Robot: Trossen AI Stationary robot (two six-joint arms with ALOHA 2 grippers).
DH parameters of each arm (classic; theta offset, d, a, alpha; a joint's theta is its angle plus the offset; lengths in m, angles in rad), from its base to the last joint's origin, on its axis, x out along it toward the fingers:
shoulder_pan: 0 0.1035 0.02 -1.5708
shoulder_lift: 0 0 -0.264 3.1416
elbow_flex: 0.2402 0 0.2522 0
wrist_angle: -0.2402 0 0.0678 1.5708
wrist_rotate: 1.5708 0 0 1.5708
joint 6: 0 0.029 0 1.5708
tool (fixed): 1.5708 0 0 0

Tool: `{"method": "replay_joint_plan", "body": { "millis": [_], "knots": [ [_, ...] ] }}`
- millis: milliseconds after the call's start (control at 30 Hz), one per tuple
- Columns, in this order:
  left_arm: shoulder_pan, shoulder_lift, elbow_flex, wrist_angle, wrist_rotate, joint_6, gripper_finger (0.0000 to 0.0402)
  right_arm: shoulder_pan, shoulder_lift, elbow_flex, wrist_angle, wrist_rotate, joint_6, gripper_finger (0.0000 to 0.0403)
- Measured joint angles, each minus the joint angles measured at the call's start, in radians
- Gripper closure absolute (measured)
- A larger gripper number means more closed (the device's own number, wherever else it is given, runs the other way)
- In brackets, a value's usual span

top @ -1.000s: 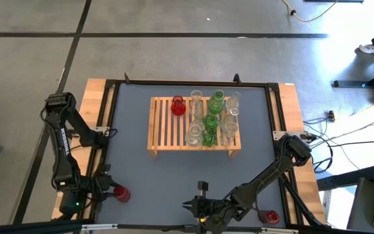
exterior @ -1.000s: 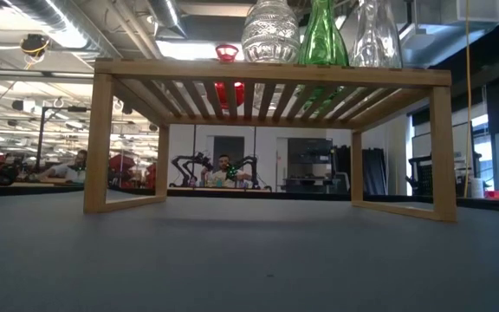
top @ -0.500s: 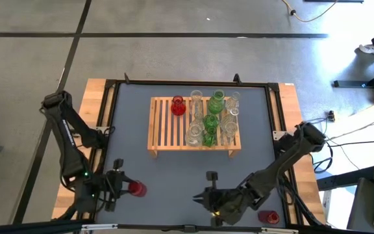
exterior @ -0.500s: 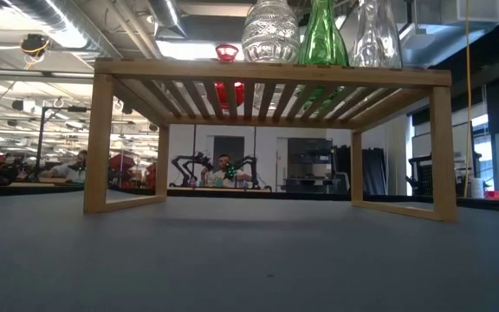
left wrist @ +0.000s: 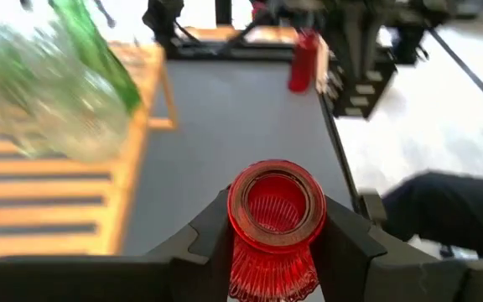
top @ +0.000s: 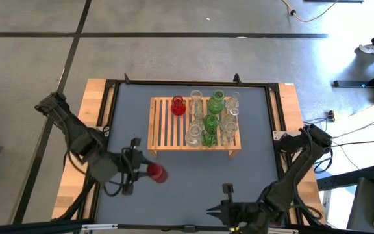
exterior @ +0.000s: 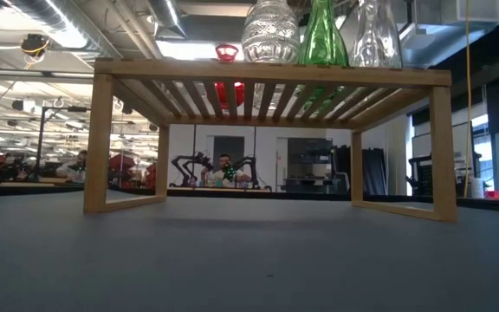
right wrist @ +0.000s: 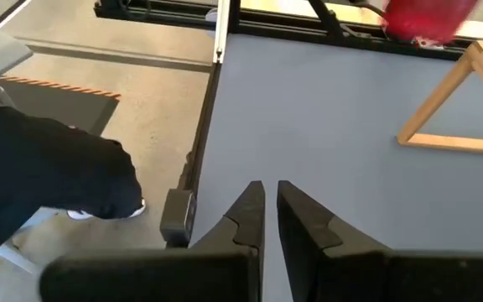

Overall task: Sort vases onto shelf
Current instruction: Put the bottom left red bottle on the shelf

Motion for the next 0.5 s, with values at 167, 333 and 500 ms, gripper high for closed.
{"method": "replay_joint_plan", "body": {
  "millis": [167, 333, 500],
  "knots": [
    [0.128, -0.001, 0.101, -0.061, 0.031, 0.08, 0.0281, 0.041, 0.011, 0.0, -0.042, 0.044, 0.078, 0.0377],
    [0.272, -0.002, 0.164, -0.119, 0.087, 0.154, 0.028, 0.07, 0.048, -0.001, -0.08, 0.066, 0.177, 0.0377],
    [0.435, -0.001, 0.169, -0.125, 0.234, 0.226, 0.028, 0.095, 0.098, -0.002, -0.089, 0.104, 0.258, 0.0377]
  ]
}}
